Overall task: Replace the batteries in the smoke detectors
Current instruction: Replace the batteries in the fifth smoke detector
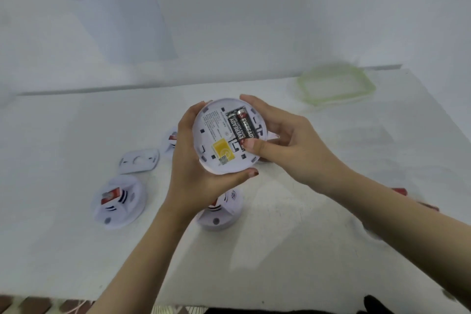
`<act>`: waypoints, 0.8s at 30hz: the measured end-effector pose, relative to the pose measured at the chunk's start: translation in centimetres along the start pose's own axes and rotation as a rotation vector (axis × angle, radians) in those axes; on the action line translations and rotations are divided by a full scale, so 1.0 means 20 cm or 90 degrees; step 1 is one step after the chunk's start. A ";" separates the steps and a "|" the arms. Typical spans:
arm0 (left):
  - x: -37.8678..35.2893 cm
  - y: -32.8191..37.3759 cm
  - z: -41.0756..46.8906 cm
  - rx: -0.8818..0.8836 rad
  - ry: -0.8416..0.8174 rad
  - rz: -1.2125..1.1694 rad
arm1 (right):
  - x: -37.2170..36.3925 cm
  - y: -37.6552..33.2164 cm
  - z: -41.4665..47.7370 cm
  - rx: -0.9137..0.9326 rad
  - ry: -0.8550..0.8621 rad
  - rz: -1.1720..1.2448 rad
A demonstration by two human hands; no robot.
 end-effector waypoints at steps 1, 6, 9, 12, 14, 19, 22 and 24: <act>0.05 -0.02 -0.03 0.017 0.011 -0.005 | -0.05 0.00 0.03 -0.003 -0.005 0.001; 0.29 -0.12 -0.18 0.081 0.036 0.000 | -0.30 0.02 0.18 -0.014 -0.023 -0.033; 0.44 -0.17 -0.25 0.103 0.051 0.036 | -0.44 0.05 0.29 -0.029 -0.040 -0.053; 0.57 -0.22 -0.32 0.117 0.058 0.044 | -0.60 0.09 0.41 -0.048 -0.099 -0.081; 0.64 -0.28 -0.37 0.130 0.061 0.027 | -0.68 0.12 0.49 -0.058 -0.131 -0.070; 0.83 -0.45 -0.48 0.170 0.066 0.022 | -0.72 0.24 0.71 -0.101 -0.123 -0.353; 0.95 -0.54 -0.52 0.188 0.082 0.020 | -0.77 0.33 0.81 -0.122 -0.177 -0.632; 1.02 -0.59 -0.54 0.193 0.088 0.024 | -0.83 0.40 0.86 -0.143 -0.237 -0.826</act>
Point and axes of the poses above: each hand's wrist, its own z-axis towards the middle knuckle, its own x-axis out of the back of the hand, y = z × x, the point moved 10 cm from there along z, towards the middle knuckle, and after that the axes turned 13 degrees about -y, right-handed, at the moved point
